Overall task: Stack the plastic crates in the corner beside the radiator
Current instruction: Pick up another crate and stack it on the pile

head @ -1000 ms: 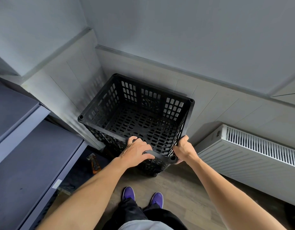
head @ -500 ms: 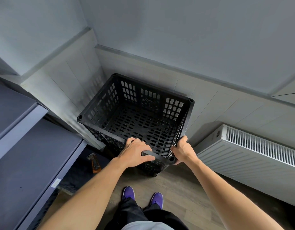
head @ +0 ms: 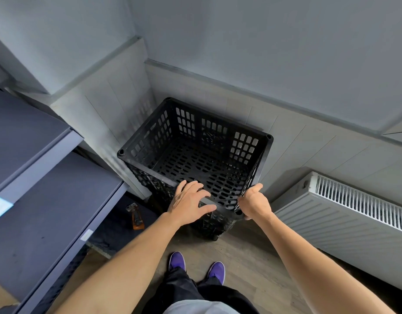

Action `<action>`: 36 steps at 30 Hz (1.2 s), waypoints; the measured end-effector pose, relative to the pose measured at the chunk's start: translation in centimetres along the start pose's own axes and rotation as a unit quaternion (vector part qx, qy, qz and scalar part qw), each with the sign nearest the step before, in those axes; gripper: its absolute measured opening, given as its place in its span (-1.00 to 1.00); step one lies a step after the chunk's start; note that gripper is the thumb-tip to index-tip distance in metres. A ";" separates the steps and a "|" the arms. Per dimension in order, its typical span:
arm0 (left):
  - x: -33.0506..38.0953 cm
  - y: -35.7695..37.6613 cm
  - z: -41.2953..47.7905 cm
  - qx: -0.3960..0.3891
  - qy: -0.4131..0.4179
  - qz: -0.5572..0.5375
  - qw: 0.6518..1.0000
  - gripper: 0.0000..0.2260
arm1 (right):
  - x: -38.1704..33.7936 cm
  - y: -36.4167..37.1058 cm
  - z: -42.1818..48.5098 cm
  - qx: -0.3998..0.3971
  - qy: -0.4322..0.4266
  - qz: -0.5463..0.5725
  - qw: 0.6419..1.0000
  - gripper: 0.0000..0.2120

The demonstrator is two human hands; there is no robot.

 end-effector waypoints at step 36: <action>-24.7 -10.5 -2.1 0.137 -0.211 -0.225 0.942 -0.70 | -20.0 11.1 -1.6 -0.066 -0.181 -0.199 0.961 -0.35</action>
Point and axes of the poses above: each hand's wrist, its own z-axis towards the middle knuckle, its own y-axis out of the palm, x = y × z, the point moved 5 cm from there along z, towards the middle knuckle
